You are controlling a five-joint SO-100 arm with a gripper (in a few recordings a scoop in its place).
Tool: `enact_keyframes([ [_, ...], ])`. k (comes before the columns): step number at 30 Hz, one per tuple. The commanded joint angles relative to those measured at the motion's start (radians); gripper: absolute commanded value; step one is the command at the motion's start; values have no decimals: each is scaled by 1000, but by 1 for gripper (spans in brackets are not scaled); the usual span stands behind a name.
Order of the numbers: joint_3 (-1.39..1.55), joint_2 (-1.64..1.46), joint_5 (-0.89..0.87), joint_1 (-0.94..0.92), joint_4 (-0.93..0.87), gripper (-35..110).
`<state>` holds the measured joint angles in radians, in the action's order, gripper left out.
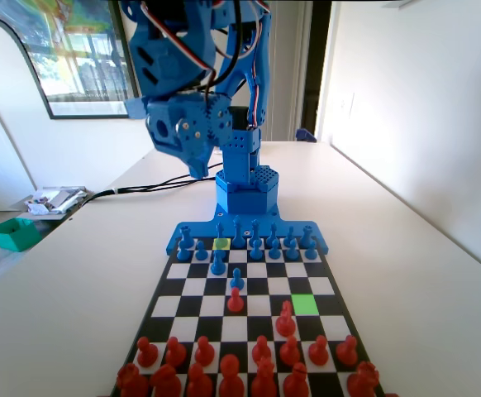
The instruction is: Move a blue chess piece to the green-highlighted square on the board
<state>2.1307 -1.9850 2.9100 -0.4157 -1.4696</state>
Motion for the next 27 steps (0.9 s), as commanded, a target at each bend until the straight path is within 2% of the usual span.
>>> enact_keyframes([
  [1, 23, 3, 34, -23, 54, 9],
  [27, 370, -5, 158, -32, 448, 12],
])
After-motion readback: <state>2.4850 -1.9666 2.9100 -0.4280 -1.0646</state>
